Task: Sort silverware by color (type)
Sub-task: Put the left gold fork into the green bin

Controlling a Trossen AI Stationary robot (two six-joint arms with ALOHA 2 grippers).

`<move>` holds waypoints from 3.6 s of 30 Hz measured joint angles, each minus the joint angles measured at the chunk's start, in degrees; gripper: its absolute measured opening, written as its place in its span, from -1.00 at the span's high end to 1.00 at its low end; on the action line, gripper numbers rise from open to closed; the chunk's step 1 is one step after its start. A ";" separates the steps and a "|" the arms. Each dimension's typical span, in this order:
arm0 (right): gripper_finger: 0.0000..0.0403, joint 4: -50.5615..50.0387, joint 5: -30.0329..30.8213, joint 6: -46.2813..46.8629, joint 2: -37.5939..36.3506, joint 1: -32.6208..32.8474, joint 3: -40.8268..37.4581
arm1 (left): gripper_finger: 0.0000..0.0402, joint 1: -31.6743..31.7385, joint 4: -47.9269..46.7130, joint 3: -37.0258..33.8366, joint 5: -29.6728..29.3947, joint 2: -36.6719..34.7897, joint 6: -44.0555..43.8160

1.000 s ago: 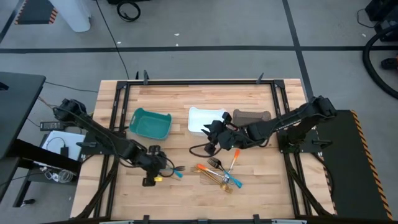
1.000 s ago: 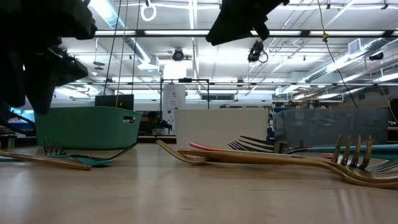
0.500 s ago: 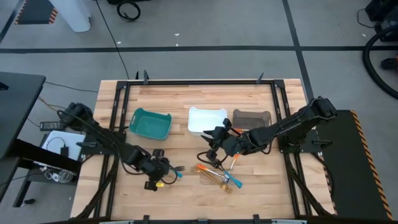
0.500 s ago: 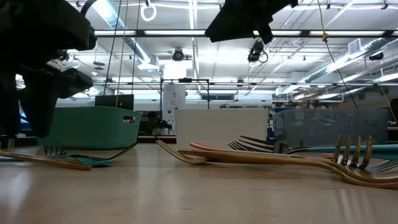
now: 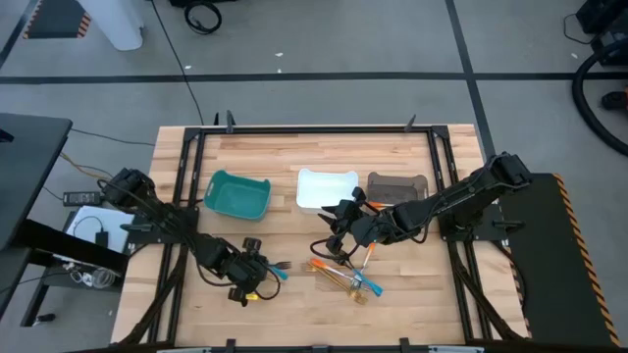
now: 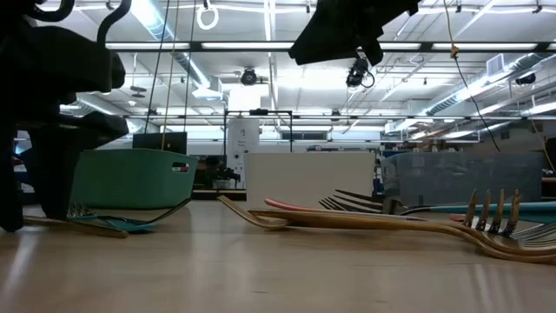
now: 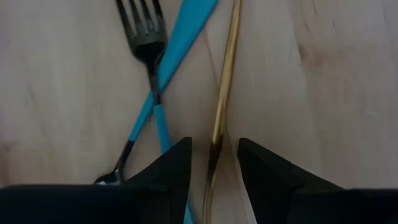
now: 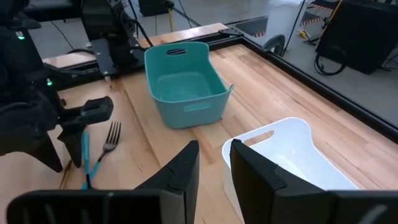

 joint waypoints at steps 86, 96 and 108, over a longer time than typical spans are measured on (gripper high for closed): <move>0.51 1.42 0.33 0.96 0.00 -0.22 -2.69 | 0.93 11.64 -27.96 1.14 -12.18 -36.76 -1.74; 0.51 1.42 0.29 0.94 0.00 -0.27 -2.69 | 0.93 19.77 -30.63 1.17 -12.38 -40.46 5.13; 0.51 1.40 0.26 0.52 0.00 -0.28 -2.69 | 0.93 31.61 -30.70 -1.08 -11.92 -40.36 13.97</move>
